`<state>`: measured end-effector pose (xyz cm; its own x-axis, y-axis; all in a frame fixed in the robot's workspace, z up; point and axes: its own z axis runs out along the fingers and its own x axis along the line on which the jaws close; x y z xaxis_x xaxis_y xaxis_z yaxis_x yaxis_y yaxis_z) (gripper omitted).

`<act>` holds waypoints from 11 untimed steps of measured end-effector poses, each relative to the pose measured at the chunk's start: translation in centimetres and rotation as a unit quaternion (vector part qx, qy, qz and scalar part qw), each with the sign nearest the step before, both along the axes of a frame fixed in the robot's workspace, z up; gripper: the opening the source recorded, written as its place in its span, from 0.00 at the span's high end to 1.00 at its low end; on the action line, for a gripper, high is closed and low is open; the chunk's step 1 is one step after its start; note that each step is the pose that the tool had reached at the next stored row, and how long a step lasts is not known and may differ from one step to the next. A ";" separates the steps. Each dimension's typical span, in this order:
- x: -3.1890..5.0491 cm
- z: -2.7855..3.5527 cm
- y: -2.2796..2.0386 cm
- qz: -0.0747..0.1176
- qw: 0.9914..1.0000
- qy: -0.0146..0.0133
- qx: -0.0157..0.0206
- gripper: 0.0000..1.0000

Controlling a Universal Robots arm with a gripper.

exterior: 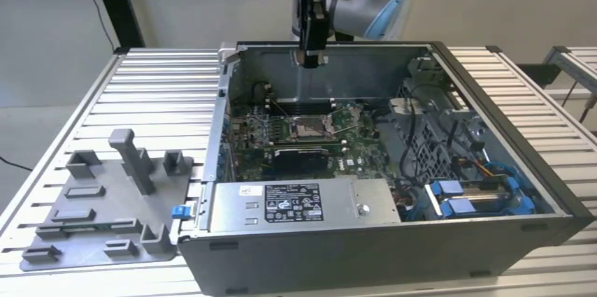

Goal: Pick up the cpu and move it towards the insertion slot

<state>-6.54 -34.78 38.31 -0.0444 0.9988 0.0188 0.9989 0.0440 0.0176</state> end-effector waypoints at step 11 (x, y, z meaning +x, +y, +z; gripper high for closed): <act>0.00 -0.22 1.04 -0.008 1.000 0.000 0.000 1.00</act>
